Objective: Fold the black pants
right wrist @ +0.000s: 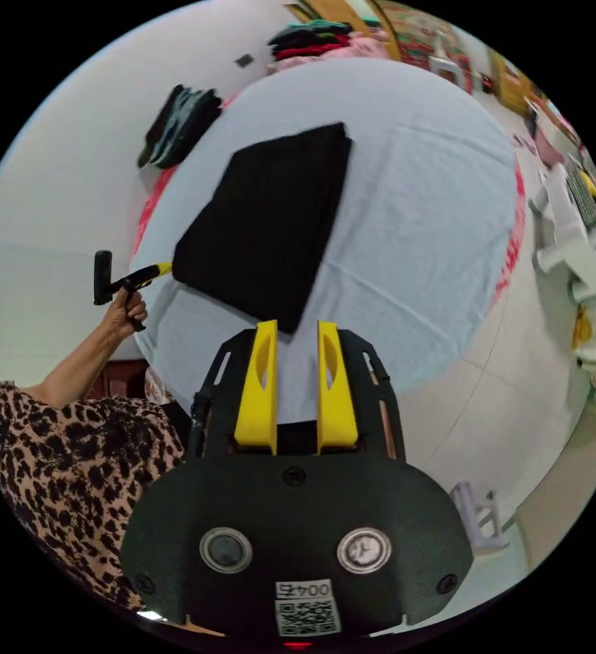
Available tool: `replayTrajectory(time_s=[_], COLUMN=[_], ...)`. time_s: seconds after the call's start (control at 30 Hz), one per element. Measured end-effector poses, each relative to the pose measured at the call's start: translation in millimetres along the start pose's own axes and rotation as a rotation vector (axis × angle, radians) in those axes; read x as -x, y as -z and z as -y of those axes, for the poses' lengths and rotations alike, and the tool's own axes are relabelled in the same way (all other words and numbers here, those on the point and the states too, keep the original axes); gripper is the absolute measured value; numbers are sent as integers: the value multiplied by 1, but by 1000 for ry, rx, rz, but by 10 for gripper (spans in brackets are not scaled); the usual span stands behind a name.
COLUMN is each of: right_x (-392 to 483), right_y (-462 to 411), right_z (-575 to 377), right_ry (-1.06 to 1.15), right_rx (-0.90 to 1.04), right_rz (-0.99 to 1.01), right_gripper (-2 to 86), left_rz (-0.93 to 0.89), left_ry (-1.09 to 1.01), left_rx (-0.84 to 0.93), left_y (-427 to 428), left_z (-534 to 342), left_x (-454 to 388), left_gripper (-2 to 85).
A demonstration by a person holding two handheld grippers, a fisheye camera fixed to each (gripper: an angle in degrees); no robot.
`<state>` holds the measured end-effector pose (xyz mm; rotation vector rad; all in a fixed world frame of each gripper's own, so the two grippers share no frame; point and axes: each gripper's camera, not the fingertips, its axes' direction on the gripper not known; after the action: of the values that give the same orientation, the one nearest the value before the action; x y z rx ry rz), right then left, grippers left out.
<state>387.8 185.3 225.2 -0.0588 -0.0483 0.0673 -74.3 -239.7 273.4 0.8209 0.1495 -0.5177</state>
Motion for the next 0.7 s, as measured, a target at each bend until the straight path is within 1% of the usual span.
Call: replayTrajectory(time_s=[0.03,0.1,0.17,0.23,0.27,0.33,0.4,0.43,0.5,0.7], right_x=[12,55,80,97,104,110,121,124,130,131], right_y=[-1,-16,-32,-51,-63,-82,-89,-90,-93,-89], right_z=[6,31,47,60,67,75,79,80,81,75], right_ry=[27,133,194,232,243,247,260,258,258,268], right_rx=[6,42,90,145,182,257,258,253,229,157], right_rz=[-20,-74,-136,-224,-277,-341,-388,-398,-434,-423], right_gripper=[112,131,135,139,140,140,137,136,135,133], left_rz=[68,143,187,236,246,299,333,381,407,416], left_ry=[-59,-161,-253,-343,-356,-389,-404,-434,-474,-480], left_rx=[-35,-87,-102,-26,-1,113,190,154,134,84], left_y=[5,5,-9,-46,-57,-102,-129,-134,-141,-154], left_z=[-2,-2,4,19,23,31,30,23,12,-14], left_x=[-20,-52,-80,-107,-111,-119,-121,-125,-130,-138], left_gripper=[65,71,79,92,96,106,106,103,101,101])
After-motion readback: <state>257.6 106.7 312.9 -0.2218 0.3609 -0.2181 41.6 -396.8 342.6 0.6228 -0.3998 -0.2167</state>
